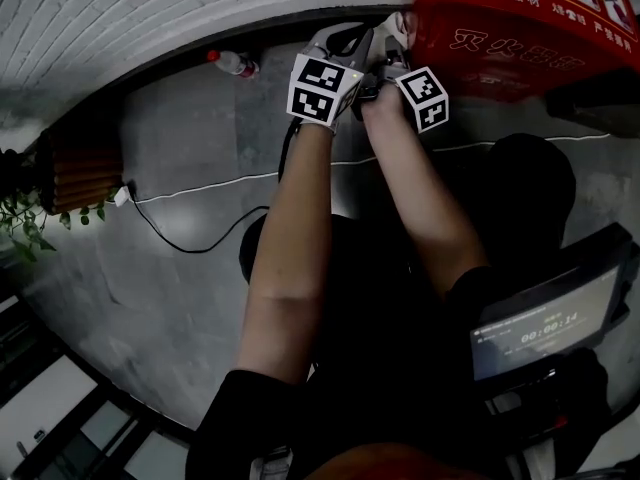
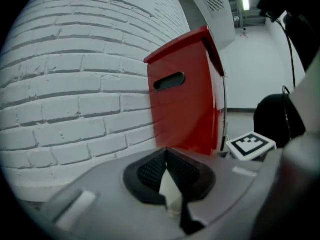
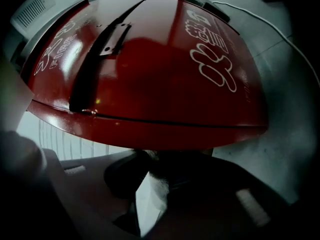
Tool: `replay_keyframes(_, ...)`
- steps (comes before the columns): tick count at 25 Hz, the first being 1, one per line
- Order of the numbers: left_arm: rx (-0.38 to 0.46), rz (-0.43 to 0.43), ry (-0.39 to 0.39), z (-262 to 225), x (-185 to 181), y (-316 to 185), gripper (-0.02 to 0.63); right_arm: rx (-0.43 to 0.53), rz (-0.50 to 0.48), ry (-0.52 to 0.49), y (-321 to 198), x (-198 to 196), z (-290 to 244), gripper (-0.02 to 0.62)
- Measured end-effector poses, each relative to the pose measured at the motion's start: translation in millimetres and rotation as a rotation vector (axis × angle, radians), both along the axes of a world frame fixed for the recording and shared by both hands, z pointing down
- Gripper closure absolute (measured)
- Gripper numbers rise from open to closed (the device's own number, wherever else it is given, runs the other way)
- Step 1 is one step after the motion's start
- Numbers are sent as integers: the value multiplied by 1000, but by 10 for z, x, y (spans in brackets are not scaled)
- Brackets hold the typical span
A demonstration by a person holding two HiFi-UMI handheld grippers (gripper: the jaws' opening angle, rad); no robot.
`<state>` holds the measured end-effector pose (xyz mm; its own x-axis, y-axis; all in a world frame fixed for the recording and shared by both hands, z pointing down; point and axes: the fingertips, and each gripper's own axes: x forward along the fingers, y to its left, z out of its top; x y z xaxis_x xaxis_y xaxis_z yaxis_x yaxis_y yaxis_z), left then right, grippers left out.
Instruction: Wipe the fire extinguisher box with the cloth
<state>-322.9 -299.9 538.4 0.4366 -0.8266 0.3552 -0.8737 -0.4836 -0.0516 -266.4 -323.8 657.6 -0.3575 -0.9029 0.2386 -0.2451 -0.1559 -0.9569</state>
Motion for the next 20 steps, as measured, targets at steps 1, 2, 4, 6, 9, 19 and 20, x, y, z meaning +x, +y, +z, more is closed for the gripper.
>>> replay_keyframes(1, -10, 2, -6, 64, 14, -2, 606, -4, -2, 1, -1, 1, 49, 508)
replay_keyframes(2, -19, 3, -11, 130, 28, -6, 606, -8, -3, 2, 0, 4, 99, 508)
replay_keyframes(4, -39, 3, -17, 268, 48, -12, 606, -20, -4, 5, 7, 14, 197, 508)
replay_keyframes(6, -59, 3, -17, 388, 52, -9, 606, -31, -4, 10, 21, 16, 280, 508)
replay_keyframes(9, -80, 6, -23, 524, 72, -16, 606, -49, -8, 22, 48, 14, 414, 508)
replay_keyframes(19, -146, 24, -25, 938, 230, -67, 606, -104, -34, 37, 82, 42, 988, 508)
replay_keyframes(20, -156, 24, -23, 987, 237, -61, 606, -114, -38, 37, 83, 42, 1051, 508)
